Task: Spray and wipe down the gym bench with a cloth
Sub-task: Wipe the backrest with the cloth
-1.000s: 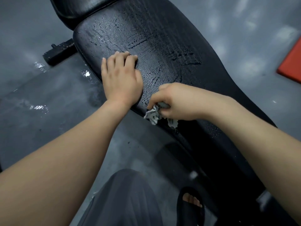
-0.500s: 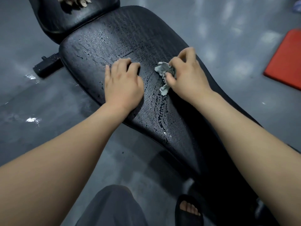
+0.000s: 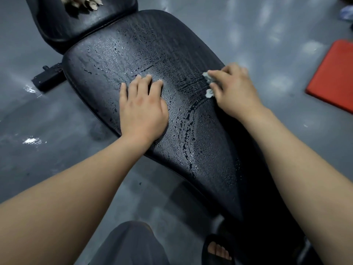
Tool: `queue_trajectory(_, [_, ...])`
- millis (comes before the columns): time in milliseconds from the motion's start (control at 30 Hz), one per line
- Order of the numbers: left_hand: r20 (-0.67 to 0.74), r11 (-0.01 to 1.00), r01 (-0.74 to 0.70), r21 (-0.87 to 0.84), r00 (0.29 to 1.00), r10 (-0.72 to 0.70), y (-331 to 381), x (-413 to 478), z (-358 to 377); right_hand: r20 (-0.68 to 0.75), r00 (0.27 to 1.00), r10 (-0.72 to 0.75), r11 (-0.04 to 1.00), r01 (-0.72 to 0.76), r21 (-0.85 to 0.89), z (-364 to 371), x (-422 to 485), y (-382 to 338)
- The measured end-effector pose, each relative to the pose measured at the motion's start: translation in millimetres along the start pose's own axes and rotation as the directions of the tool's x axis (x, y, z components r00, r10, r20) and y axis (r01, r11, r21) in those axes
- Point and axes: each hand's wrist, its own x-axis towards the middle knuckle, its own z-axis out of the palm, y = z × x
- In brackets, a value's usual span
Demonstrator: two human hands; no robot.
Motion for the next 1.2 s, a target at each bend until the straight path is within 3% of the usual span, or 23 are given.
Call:
queue_trajectory(100, [-0.005,1.0,0.003,-0.009,1.0,-0.003,2,0,-1,-0.053,0.983,0.177,0.984,-0.178,-0.015,-1,5,14])
queue_trajectory(167, [-0.003,1.0,0.011,-0.006,1.0,-0.011,0,0,-1,-0.076,0.974,0.213,0.977,-0.212,0.024,3,9,8])
queue_trajectory(367, [-0.009,1.0,0.014,0.0,1.0,-0.014,0,0,0,-0.002,0.994,-0.105,0.987,0.105,0.122,17,29,-27])
queue_trajectory(400, [-0.011,1.0,0.016,0.0,1.0,-0.016,0,1,0,-0.017,0.994,-0.107,0.987,0.108,0.121,18,34,-25])
queue_trajectory(567, [-0.008,1.0,0.023,0.005,1.0,-0.023,1,2,0,-0.114,0.967,0.229,0.973,-0.225,0.051,19,69,-9])
queue_trajectory(600, [-0.004,1.0,0.025,0.005,1.0,-0.025,1,2,-1,-0.111,0.971,0.21,0.977,-0.206,0.052,20,74,-17])
queue_trajectory(667, [-0.003,1.0,0.024,0.012,1.0,-0.024,1,3,-1,-0.104,0.994,0.038,0.995,-0.028,0.093,28,81,-40])
queue_trajectory(733, [-0.005,0.999,0.02,0.029,1.0,-0.02,0,3,0,-0.057,0.983,-0.172,0.976,0.178,0.124,36,83,-60])
queue_trajectory(800, [-0.007,0.999,0.019,0.036,1.0,-0.019,0,3,1,-0.027,0.964,-0.264,0.957,0.265,0.117,36,90,-64])
queue_trajectory(900, [-0.006,0.999,0.022,0.031,1.0,-0.022,1,3,2,-0.12,0.992,-0.042,0.995,0.052,0.085,32,105,-40])
queue_trajectory(967, [-0.008,0.999,0.029,0.024,1.0,-0.029,1,3,1,-0.136,0.978,0.158,0.987,-0.155,0.027,35,113,-24])
queue_trajectory(1000, [-0.009,0.999,0.029,0.025,1.0,-0.028,1,3,1,-0.136,0.973,0.188,0.982,-0.189,0.01,36,114,-24])
queue_trajectory(1067, [-0.007,0.999,0.028,0.027,1.0,-0.027,1,3,1,-0.114,0.989,0.093,0.995,-0.088,0.045,39,114,-40])
queue_trajectory(1200, [-0.007,0.999,0.026,0.038,1.0,-0.026,2,3,0,-0.008,0.953,-0.304,0.946,0.303,0.119,45,108,-78])
